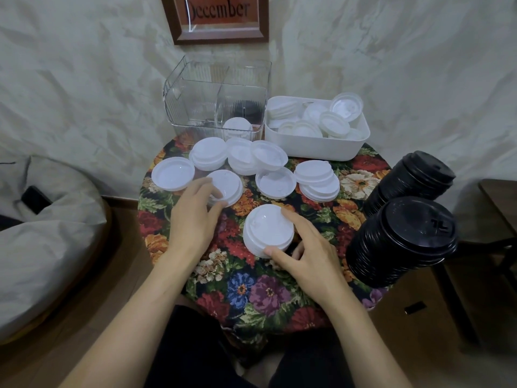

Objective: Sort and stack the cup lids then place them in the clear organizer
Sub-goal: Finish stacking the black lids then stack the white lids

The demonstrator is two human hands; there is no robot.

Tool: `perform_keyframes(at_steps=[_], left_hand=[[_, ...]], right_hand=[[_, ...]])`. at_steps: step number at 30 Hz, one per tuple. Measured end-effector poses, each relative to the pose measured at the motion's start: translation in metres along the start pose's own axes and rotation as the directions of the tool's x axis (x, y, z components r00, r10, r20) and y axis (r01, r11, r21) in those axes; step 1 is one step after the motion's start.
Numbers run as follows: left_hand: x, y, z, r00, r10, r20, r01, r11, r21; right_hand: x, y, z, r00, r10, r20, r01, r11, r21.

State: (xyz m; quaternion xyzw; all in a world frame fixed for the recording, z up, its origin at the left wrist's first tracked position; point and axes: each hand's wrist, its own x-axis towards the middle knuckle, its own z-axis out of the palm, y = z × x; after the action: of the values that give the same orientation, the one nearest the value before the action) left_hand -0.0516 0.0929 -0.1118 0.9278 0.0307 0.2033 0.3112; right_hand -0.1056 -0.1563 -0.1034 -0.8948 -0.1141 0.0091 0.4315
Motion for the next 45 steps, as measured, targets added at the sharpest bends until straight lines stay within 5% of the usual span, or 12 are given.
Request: perform_keyframes(at_steps=[6,13,19,24,45], left_hand=[[-0.027,0.035,-0.027,0.993,0.102,0.067,-0.082,0.962,-0.260],[-0.050,0.054,-0.023,0.938,0.307,0.159,-0.294,0.950,-0.105],[-0.052,0.052,-0.023,0.968,0.160,0.193,-0.085,0.935,-0.345],[-0.048,0.044,-0.022,0.882,0.114,0.457,0.082,0.918,-0.389],[-0.051,0.032,-0.013,0.905,0.111,0.410,0.019,0.953,-0.301]], right_hand=[[0.000,0.000,0.000,1.000,0.012,0.003,-0.012,1.000,0.002],[0.000,-0.004,-0.002,0.999,0.043,0.016,-0.044,0.998,0.048],[-0.001,-0.004,-0.005,0.999,0.017,0.042,-0.020,0.997,0.077],[-0.002,-0.006,-0.005,1.000,-0.002,0.027,-0.001,0.994,0.110],[0.005,0.003,0.000,0.999,-0.017,-0.044,0.024,0.988,0.153]])
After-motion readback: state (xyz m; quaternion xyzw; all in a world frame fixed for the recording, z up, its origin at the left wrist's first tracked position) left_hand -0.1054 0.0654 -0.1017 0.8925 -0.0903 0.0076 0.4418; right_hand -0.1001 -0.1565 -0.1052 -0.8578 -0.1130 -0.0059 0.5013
